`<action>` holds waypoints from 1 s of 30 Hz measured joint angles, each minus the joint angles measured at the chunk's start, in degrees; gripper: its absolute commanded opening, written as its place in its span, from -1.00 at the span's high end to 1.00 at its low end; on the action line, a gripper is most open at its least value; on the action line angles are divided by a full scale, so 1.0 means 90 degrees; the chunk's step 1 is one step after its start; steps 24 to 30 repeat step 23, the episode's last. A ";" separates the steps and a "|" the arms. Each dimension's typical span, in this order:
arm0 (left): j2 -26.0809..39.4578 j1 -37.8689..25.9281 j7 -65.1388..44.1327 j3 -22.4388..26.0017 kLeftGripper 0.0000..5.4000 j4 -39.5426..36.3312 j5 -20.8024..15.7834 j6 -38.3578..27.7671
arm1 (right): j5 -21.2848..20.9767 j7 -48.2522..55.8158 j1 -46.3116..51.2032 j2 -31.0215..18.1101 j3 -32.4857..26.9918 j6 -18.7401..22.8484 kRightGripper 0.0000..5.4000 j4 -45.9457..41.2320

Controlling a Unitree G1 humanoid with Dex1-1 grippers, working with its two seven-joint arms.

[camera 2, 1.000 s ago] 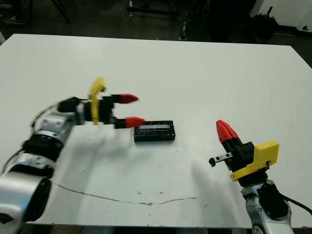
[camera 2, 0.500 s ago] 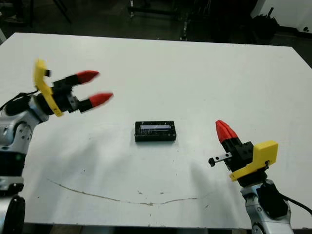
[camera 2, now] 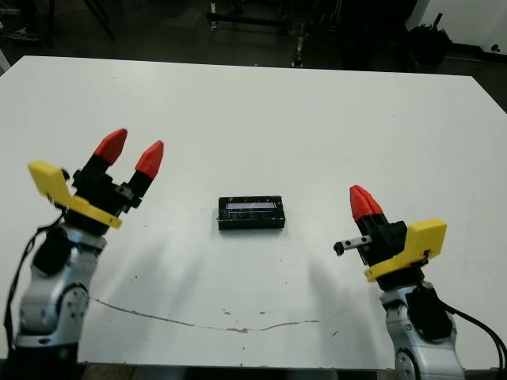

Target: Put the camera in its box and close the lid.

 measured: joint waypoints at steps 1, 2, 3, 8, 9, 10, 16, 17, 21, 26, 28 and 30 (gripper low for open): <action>-0.0091 0.0097 0.0185 -0.0042 0.04 0.0024 0.0130 -0.0131 | -0.0081 -0.0068 0.0001 0.0028 0.0011 -0.0019 1.00 0.0012; -0.0147 0.0196 0.0330 -0.0097 0.11 0.0050 0.0270 -0.0234 | -0.0137 -0.0128 0.0002 0.0057 0.0021 -0.0032 1.00 0.0019; -0.0194 0.0285 0.0460 -0.0162 0.16 0.0082 0.0396 -0.0315 | -0.0205 -0.0196 0.0003 0.0100 0.0033 -0.0069 1.00 0.0028; -0.0258 0.0446 0.0811 -0.0423 0.45 0.0195 0.0821 -0.0473 | -0.0372 -0.0343 0.0012 0.0244 0.0081 -0.0253 1.00 0.0138; -0.0256 0.0446 0.0859 -0.0453 0.49 0.0204 0.0882 -0.0506 | -0.0419 -0.0364 0.0013 0.0257 0.0092 -0.0289 1.00 0.0164; -0.0251 0.0445 0.0890 -0.0481 0.55 0.0211 0.0919 -0.0524 | -0.0463 -0.0390 0.0015 0.0267 0.0101 -0.0322 1.00 0.0179; -0.0240 0.0445 0.1053 -0.0534 0.88 0.0240 0.0973 -0.0533 | -0.0604 -0.0507 0.0027 0.0385 0.0180 -0.0368 1.00 0.0189; -0.0240 0.0446 0.1086 -0.0535 0.93 0.0240 0.0975 -0.0508 | -0.0612 -0.0508 0.0027 0.0390 0.0187 -0.0374 1.00 0.0192; -0.0226 0.0447 0.1145 -0.0541 1.00 0.0240 0.0974 -0.0493 | -0.0686 -0.0510 0.0033 0.0399 0.0203 -0.0465 1.00 0.0204; -0.0214 0.0447 0.1146 -0.0541 1.00 0.0240 0.0974 -0.0489 | -0.0698 -0.0514 0.0034 0.0403 0.0205 -0.0476 1.00 0.0204; -0.0214 0.0447 0.1146 -0.0541 1.00 0.0240 0.0974 -0.0489 | -0.0698 -0.0514 0.0034 0.0403 0.0205 -0.0476 1.00 0.0204; -0.0214 0.0447 0.1146 -0.0541 1.00 0.0240 0.0974 -0.0489 | -0.0698 -0.0514 0.0034 0.0403 0.0205 -0.0476 1.00 0.0204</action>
